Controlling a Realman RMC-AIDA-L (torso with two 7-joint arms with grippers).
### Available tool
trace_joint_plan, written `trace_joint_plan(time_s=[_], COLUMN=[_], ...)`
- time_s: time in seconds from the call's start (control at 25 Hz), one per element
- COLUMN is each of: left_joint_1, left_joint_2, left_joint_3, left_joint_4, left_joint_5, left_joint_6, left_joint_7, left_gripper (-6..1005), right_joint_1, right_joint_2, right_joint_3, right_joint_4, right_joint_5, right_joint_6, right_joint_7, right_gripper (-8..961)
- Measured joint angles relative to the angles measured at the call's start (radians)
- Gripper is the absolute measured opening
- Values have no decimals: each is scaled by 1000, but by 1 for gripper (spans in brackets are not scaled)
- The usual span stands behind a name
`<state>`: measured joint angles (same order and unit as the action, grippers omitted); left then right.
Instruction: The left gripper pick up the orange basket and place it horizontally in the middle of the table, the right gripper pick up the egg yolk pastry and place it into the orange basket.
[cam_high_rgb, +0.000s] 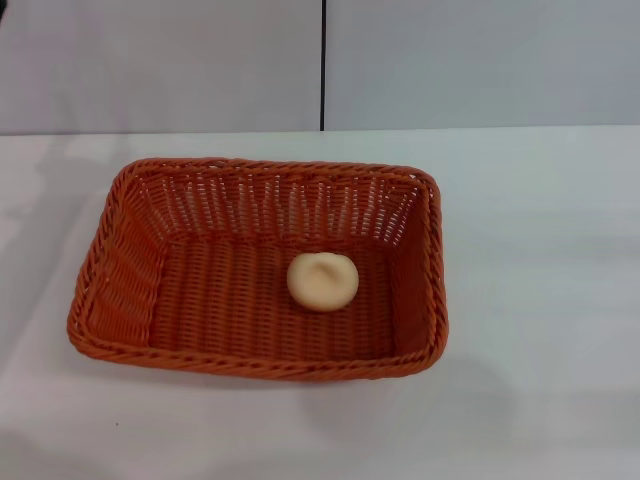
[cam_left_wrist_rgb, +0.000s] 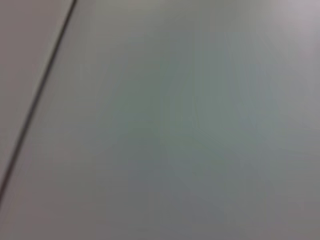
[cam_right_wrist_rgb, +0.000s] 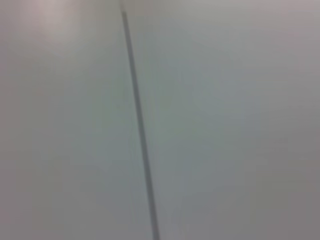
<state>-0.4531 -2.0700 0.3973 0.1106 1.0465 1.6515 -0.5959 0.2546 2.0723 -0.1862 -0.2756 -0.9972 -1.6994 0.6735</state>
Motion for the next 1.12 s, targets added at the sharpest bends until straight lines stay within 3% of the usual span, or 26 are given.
trace_joint_plan(time_s=[0.2,0.56,1.12], left_joint_1=[0,1,-5], left_joint_2=[-1,-2,-2], left_joint_3=[0,-2,-2], left_joint_4=[-46,-101,-139], left_joint_5=[-60,-95,-97], left_joint_6=[24,49,53], left_joint_7=[81,231,242], left_gripper=[667,667,667], right_joint_1=[1,-2,4], right_joint_2=[0,0,-1], right_joint_3=[76,118,149], right_joint_4=[37,54,60], right_joint_5=[3,8,8], right_joint_6=[0,13,43], right_joint_7=[-69,-79,-81], right_gripper=[655,654,655])
